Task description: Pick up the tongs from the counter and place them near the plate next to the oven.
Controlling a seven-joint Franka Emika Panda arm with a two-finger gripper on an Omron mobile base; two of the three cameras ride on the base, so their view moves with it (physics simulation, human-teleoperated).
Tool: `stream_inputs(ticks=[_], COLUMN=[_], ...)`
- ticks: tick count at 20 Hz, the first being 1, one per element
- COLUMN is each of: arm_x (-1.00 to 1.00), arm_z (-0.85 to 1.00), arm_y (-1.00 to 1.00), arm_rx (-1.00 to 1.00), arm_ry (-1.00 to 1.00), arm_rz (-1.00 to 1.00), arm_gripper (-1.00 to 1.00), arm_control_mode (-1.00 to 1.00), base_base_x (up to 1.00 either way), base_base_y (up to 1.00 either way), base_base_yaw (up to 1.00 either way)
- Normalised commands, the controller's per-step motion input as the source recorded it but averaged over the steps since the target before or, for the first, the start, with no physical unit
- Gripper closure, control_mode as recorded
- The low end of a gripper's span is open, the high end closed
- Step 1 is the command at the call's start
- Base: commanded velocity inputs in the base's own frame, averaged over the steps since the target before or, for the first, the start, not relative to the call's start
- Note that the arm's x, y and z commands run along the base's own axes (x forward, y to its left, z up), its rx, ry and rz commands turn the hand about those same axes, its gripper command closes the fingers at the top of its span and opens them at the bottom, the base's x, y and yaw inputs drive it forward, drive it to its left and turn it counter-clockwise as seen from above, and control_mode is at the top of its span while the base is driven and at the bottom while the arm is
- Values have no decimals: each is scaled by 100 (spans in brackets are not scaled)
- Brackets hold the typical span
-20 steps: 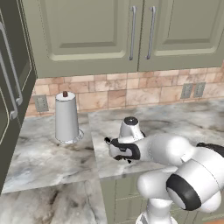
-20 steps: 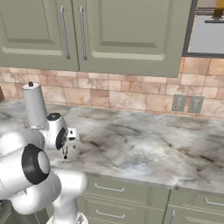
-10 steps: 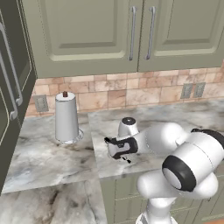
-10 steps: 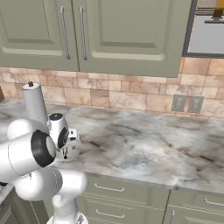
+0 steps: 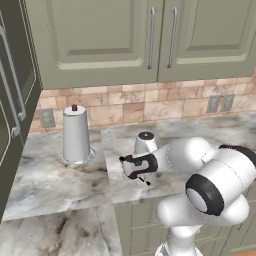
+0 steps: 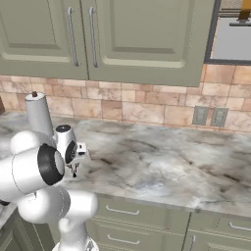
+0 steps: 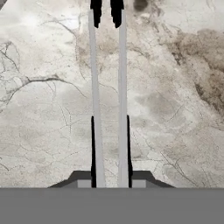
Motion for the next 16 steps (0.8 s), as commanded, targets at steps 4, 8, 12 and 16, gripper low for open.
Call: stream_inputs(ticks=[4, 8, 12, 16], arm_x=[-2, -1, -8, -37], arm_z=[54, 100, 100, 94], arm_y=[-29, -54, -49, -53], arm_rx=[0, 0, 1, 3], arm_ry=[-7, -1, 0, 2], arm_rz=[-14, -17, -27, -25], arm_gripper=[100, 100, 100, 100], arm_control_mode=[-100, -100, -100, -100], base_base_x=[0, 0, 0, 0], base_base_y=[0, 0, 0, 0], base_base_yaw=[0, 0, 0, 0])
